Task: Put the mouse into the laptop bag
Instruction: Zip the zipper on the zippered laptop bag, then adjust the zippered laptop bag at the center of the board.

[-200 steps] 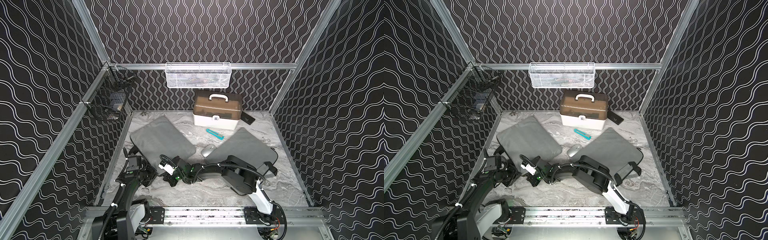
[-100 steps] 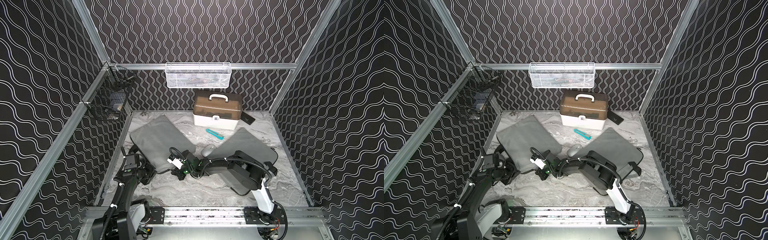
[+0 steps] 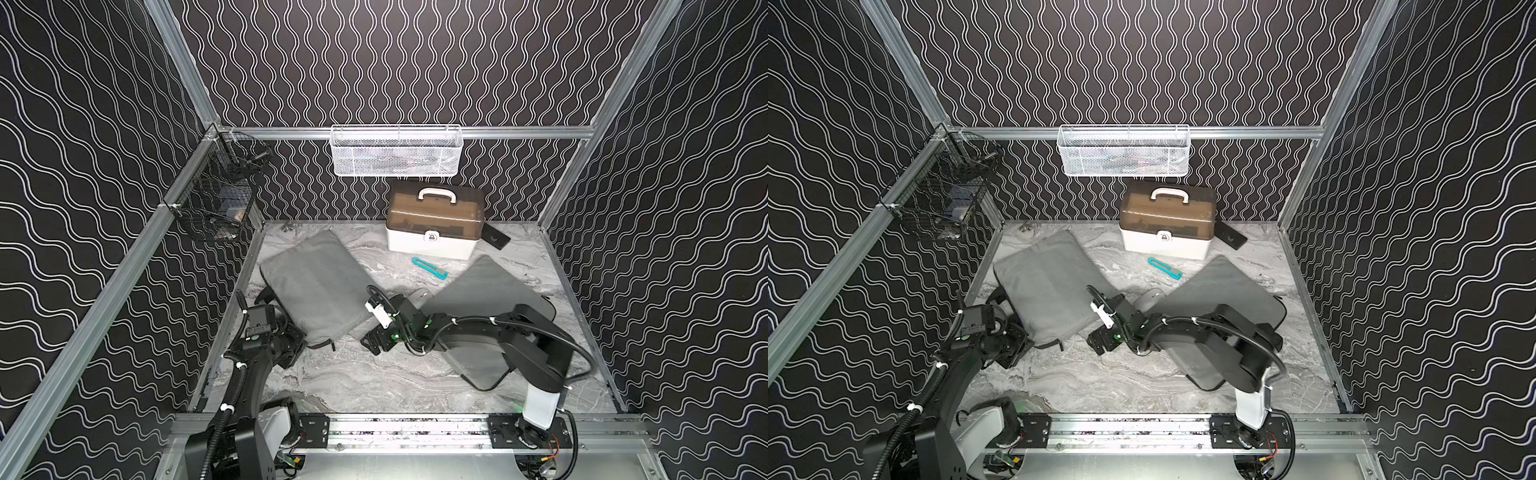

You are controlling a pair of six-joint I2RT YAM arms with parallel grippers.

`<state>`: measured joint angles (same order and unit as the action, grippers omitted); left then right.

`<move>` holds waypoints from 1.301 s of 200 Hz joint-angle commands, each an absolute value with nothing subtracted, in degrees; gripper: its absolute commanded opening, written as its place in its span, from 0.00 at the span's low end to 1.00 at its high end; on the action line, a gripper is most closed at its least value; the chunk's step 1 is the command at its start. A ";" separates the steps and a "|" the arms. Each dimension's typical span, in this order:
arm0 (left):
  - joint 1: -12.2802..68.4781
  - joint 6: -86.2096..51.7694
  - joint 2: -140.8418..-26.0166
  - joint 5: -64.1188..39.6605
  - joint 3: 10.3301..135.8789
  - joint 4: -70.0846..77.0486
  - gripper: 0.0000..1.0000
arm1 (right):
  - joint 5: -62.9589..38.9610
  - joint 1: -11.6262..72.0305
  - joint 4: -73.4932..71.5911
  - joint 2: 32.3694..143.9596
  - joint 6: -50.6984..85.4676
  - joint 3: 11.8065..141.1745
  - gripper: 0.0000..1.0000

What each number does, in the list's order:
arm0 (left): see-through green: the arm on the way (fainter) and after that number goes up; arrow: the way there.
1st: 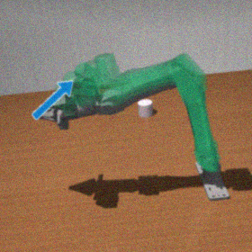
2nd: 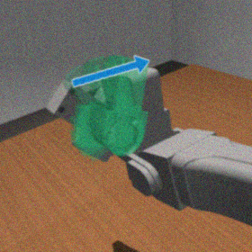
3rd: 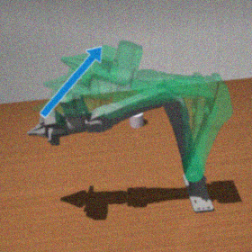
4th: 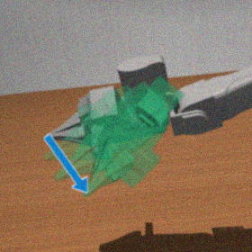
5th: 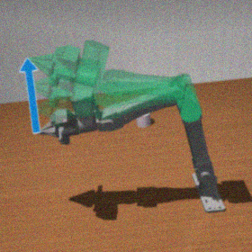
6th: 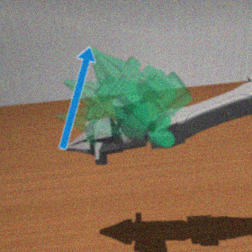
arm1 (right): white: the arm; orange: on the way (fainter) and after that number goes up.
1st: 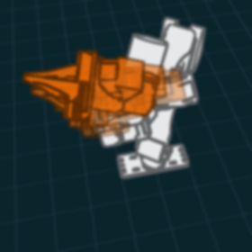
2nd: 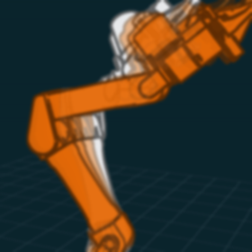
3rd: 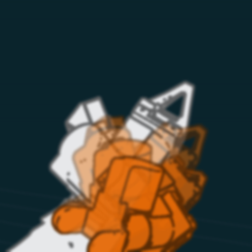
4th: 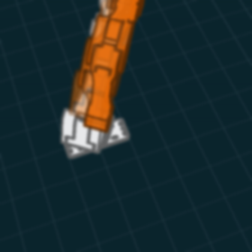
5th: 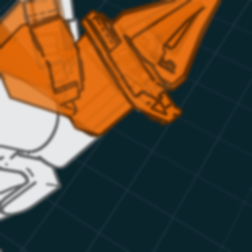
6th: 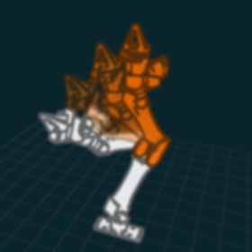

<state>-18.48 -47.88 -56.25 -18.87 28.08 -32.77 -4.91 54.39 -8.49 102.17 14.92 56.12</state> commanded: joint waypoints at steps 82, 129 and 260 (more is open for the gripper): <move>-18.63 -47.09 -65.62 -4.18 36.82 -33.47 0.00 | 8.30 44.52 -3.14 93.27 31.29 52.16 1.00; -18.63 -46.85 -68.97 4.94 43.53 -33.82 0.09 | 3.66 43.50 0.56 100.72 28.99 60.98 1.00; -1.49 -46.43 -57.72 -6.52 43.50 -24.61 0.81 | 26.60 41.61 8.34 68.34 49.70 37.27 1.00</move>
<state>-7.01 -46.17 -60.27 -0.78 45.63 -30.83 20.45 41.69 5.17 75.09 40.25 42.26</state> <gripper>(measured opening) 0.809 0.998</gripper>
